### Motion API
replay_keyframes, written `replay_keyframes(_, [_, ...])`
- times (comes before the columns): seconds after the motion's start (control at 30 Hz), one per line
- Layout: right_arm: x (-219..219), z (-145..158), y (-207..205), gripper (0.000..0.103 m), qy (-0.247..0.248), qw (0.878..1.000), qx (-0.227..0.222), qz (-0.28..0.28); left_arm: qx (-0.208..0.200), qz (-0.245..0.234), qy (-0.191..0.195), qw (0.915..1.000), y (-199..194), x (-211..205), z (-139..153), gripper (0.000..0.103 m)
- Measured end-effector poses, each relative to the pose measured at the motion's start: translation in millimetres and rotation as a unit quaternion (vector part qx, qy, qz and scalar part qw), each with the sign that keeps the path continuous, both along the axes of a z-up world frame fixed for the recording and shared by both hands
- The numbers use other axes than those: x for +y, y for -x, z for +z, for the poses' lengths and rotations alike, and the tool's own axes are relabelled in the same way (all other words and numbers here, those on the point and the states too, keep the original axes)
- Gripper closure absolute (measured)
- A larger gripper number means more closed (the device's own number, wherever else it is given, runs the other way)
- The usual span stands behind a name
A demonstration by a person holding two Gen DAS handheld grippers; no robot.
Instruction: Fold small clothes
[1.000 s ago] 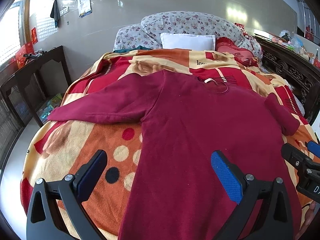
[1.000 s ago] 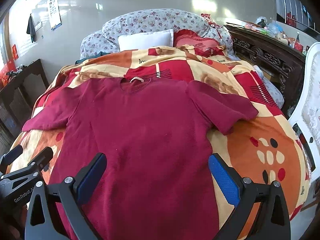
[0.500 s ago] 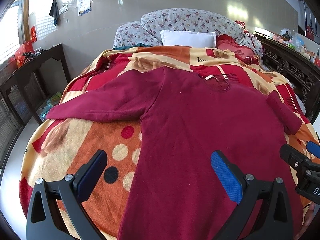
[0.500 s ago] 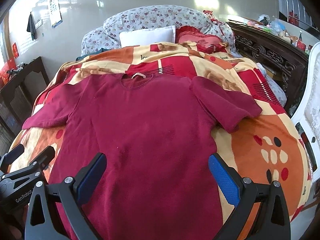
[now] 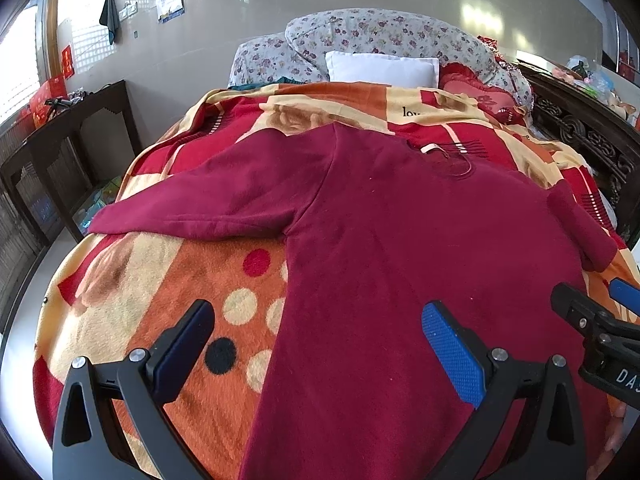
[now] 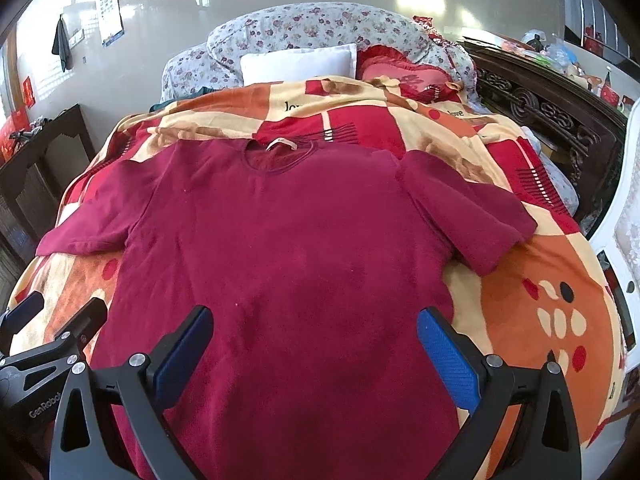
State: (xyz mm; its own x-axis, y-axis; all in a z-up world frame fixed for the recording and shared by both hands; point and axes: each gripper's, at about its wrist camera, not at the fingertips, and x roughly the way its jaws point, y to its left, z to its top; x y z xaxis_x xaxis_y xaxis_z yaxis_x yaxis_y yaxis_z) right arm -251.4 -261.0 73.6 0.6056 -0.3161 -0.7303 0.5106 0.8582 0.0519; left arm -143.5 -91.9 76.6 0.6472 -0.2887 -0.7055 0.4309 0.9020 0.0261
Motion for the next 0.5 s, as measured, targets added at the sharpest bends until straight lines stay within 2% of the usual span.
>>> replay_keyframes(0.5, [6.8, -18.4, -36.2, 0.0, -0.012, 1.0, 0.015, 0.015, 0.015, 0.029, 0.003, 0.9995, -36.2, 15.3, -8.7, 0.0])
